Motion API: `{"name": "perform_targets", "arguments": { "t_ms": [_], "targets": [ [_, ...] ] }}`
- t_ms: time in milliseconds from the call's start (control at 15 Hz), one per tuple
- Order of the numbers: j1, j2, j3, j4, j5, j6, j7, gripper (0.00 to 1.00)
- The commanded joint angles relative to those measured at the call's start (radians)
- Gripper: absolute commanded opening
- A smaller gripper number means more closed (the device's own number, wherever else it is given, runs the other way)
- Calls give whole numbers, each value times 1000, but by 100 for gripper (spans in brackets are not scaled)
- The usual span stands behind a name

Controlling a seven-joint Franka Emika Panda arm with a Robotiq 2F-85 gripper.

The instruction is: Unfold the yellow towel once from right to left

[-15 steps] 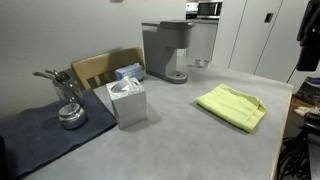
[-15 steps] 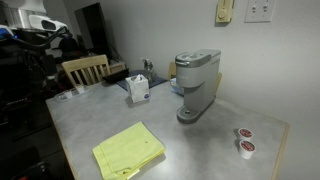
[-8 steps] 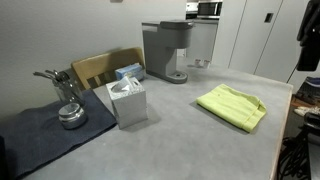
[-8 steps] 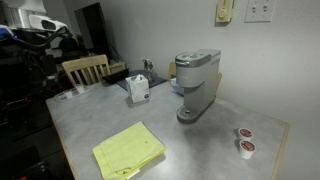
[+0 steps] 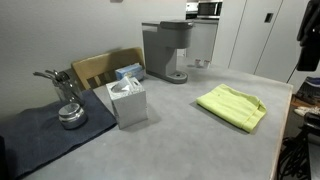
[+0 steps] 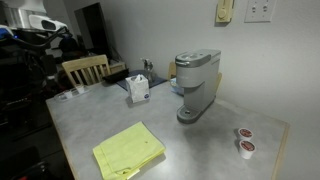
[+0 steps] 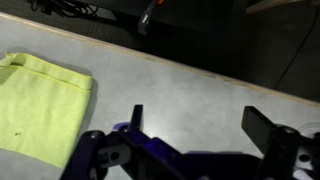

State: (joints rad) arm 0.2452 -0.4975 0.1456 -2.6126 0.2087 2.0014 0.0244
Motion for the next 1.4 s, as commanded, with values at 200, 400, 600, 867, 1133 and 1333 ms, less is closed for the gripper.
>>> {"name": "perform_targets", "arguments": {
  "t_ms": [200, 400, 600, 867, 1133, 1333],
  "targets": [
    [-48, -1, 13, -23, -100, 108, -9, 100],
    [-85, 37, 1, 0, -175, 176, 12, 100],
    [-79, 18, -3, -3, -171, 157, 9, 100],
    [-85, 28, -5, 1, -175, 160, 9, 100],
    [-85, 29, -5, 1, -175, 161, 9, 100],
    [-88, 30, -5, 0, -179, 171, 10, 100]
  ]
}}
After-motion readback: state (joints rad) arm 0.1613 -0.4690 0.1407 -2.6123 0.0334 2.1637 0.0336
